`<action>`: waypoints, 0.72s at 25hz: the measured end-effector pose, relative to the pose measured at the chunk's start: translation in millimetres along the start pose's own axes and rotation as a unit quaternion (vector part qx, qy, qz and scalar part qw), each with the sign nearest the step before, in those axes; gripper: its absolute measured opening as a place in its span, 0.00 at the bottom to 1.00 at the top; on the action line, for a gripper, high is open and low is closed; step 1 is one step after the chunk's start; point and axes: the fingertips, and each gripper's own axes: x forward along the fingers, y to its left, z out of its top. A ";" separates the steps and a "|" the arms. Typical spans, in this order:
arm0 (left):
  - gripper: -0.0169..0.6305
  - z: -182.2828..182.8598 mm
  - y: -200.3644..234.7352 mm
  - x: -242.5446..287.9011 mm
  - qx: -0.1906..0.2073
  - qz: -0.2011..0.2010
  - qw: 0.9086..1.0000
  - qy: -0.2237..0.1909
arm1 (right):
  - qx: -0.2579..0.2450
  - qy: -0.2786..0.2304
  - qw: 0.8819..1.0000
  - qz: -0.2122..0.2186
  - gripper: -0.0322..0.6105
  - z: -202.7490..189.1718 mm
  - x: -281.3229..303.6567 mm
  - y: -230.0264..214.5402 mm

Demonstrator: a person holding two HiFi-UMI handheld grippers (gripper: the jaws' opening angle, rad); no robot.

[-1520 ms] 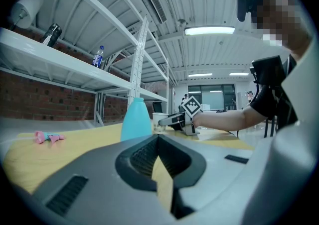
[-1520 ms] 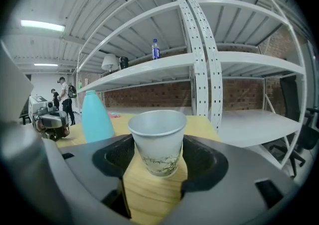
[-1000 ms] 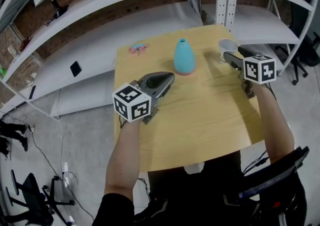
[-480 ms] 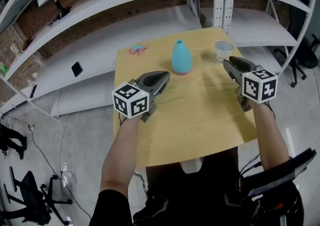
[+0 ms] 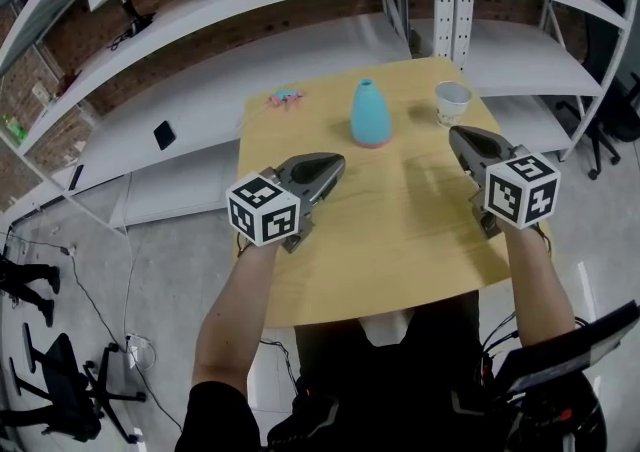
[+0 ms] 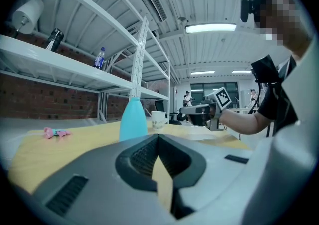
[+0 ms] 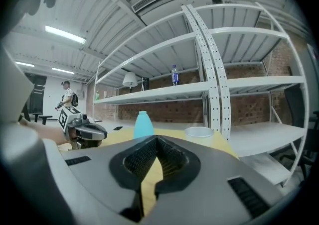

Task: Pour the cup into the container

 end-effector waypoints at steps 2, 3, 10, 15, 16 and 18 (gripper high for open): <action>0.03 2.8 -13.4 -5.5 0.005 -0.007 1.000 -0.002 | -0.005 -0.004 1.000 0.000 0.05 3.2 -3.5 4.1; 0.03 5.5 -20.9 -10.0 0.007 -0.011 1.000 -0.007 | -0.008 -0.006 1.000 0.001 0.05 4.6 -5.1 7.2; 0.03 41.8 -77.5 -49.5 0.009 0.010 0.996 -0.083 | -0.001 -0.017 1.000 0.026 0.05 1.7 -33.9 39.0; 0.03 53.5 -128.0 -86.9 -0.019 0.047 0.990 -0.133 | 0.011 -0.033 0.999 0.042 0.05 3.0 -80.1 68.1; 0.03 50.1 -138.5 -93.0 -0.024 0.058 0.989 -0.130 | 0.012 -0.036 0.998 0.044 0.05 2.6 -92.9 74.7; 0.03 41.5 -165.1 -104.3 -0.028 0.075 0.989 -0.121 | 0.014 -0.043 0.998 0.048 0.05 -1.5 -121.7 88.7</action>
